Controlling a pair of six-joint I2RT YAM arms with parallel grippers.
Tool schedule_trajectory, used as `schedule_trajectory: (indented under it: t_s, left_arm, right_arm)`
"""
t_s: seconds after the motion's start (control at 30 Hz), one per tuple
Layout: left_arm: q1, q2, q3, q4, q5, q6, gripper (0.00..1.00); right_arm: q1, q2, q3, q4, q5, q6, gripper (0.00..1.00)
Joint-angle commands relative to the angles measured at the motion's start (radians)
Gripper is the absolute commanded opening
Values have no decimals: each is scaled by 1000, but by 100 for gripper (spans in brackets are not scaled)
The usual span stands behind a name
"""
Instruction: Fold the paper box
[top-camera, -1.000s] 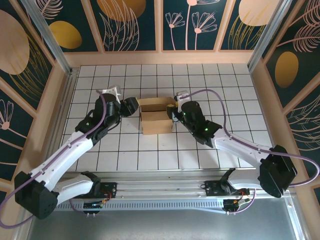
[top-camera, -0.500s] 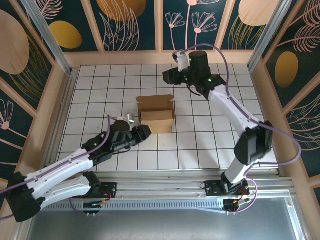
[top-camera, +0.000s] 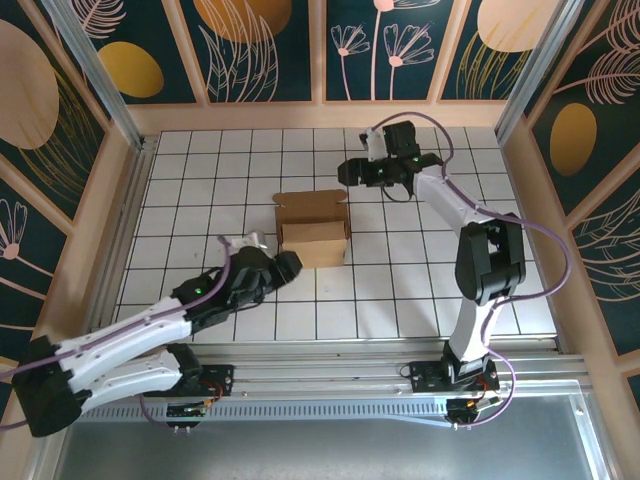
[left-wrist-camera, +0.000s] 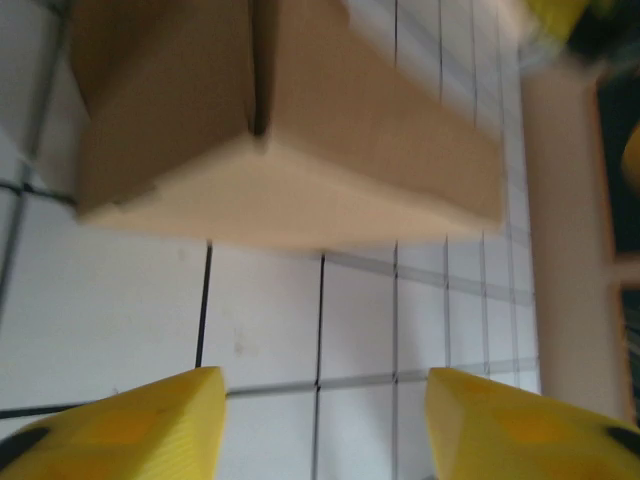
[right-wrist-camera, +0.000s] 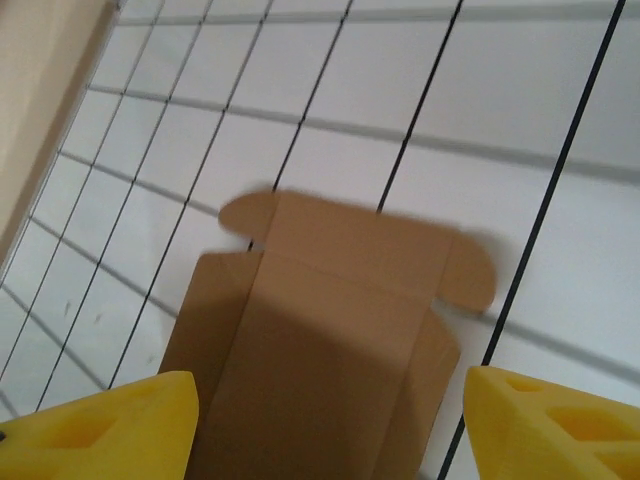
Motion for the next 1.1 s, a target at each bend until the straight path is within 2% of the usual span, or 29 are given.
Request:
schedule_trajectory:
  t_s: [0.0,0.1,0.17,0.4,0.53,0.73,0.87,0.97,1.07]
  left_arm:
    - [86,-66,105,-241,-203,13,62]
    - [252,-29,116,-221,1,43,62]
    - [299,-8,90,-159,127,25,64]
    - [314,56,-86,158,456,-148,85]
    - [312,45,-130,165,486,-108,87]
    - [312,-67,-211,63,442,-93,87]
    - [312,-100,-297,129,505,-86,84]
    - [309,-71,-259,74,533,65,82]
    - [304,-35,-126,-127,418,285,82]
  right_arm:
    - [45,-113,-125,51,-2,236,65]
    - [110,-178,-226,77,42,316,65]
    - [156,-228,-295,83,86,353,66]
    - [271,-426,-521,176,186,415,66]
    - [355,-509,-624,229,272,416,64]
    - [472,-642,-795,289,362,500,62]
    - [579,-708,-913,327,439,569,62]
    - [605,-717,-941,332,490,610,62]
    - [609,-718,-923,270,595,704,65]
